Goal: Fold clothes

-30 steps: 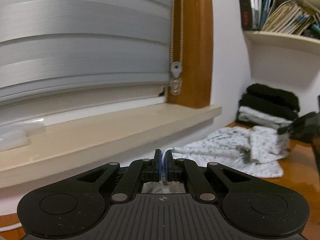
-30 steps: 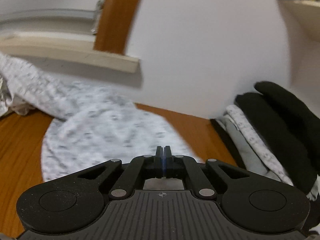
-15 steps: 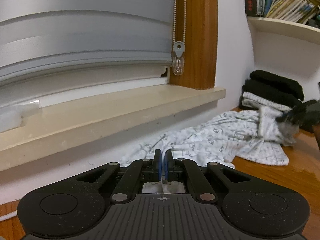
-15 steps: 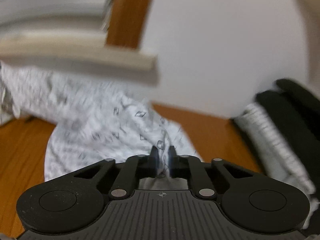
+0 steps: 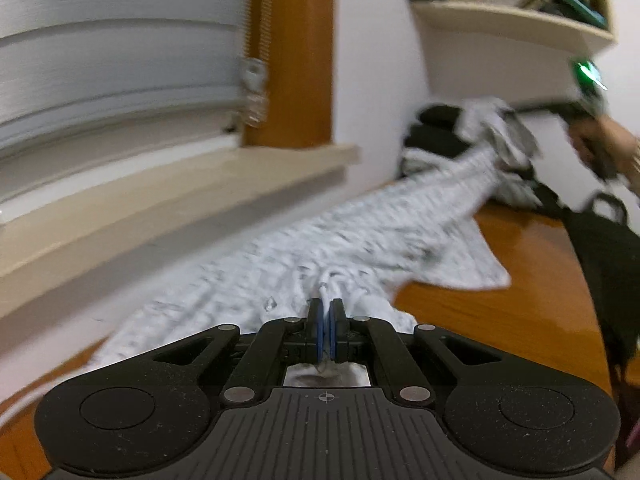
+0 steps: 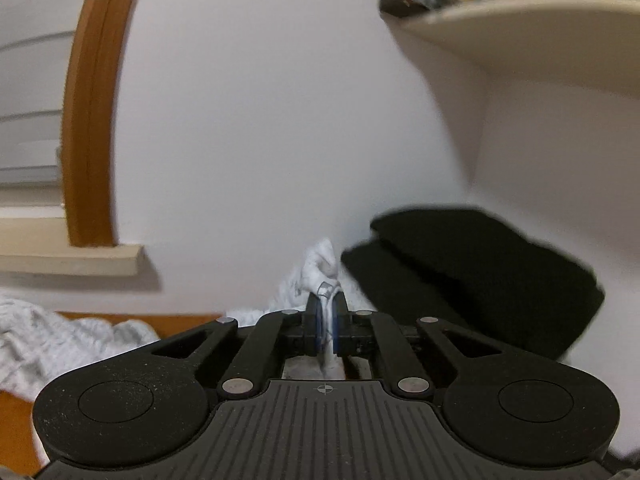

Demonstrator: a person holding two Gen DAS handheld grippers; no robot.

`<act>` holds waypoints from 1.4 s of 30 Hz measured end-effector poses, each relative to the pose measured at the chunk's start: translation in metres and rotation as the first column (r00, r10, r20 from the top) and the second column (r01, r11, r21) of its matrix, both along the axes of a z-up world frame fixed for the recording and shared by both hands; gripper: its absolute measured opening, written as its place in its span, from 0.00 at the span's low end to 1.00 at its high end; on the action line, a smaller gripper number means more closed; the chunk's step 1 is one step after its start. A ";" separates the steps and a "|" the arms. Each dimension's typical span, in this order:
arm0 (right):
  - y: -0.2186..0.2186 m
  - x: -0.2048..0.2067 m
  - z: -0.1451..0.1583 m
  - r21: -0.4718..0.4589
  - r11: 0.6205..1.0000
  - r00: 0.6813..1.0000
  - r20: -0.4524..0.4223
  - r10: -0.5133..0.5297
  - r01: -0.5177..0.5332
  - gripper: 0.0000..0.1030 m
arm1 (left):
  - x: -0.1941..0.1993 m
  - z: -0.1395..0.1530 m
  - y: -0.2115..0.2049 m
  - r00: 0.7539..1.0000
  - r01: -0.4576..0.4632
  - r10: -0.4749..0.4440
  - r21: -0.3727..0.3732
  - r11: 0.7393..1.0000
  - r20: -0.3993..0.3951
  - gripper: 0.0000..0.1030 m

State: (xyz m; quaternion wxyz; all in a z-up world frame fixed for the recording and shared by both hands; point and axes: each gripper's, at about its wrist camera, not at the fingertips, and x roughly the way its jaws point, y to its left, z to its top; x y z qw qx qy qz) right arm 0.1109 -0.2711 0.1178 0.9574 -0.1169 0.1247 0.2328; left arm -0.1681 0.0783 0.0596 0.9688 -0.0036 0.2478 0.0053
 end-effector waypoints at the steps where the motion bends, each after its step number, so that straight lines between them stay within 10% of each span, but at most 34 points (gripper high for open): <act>1: 0.009 0.003 0.003 -0.008 1.000 1.000 0.030 -0.007 0.007 0.06 | 0.003 -0.003 -0.003 1.000 0.010 -0.010 -0.003 1.000 -0.013 0.03; 7: 0.068 0.041 0.034 -0.043 0.996 0.977 0.201 -0.072 0.082 0.08 | 0.010 -0.017 -0.012 0.996 0.064 -0.066 -0.031 0.997 -0.062 0.03; 12: 0.083 0.057 0.017 -0.033 0.998 0.997 0.067 -0.048 0.050 0.44 | 0.006 -0.015 -0.009 0.996 0.065 -0.068 -0.058 0.996 -0.052 0.03; 19: 0.077 0.023 -0.034 -0.035 0.987 0.982 -0.112 0.151 -0.155 0.44 | 0.007 -0.015 -0.006 0.998 0.030 -0.033 -0.057 0.998 -0.049 0.05; 28: 0.076 -0.058 -0.100 0.017 0.910 0.857 -0.329 0.397 -0.415 0.44 | 0.004 -0.010 0.000 1.000 -0.024 0.024 -0.049 0.998 0.002 0.05; 33: 0.101 -0.093 -0.121 0.002 0.856 0.795 -0.368 0.481 -0.517 0.44 | 0.003 -0.009 0.007 0.996 -0.086 0.087 -0.044 0.995 0.022 0.05; 42: 0.115 -0.101 -0.139 -0.002 0.841 0.777 -0.382 0.500 -0.541 0.45 | 0.002 -0.011 0.016 0.989 -0.145 0.145 -0.016 0.989 0.021 0.05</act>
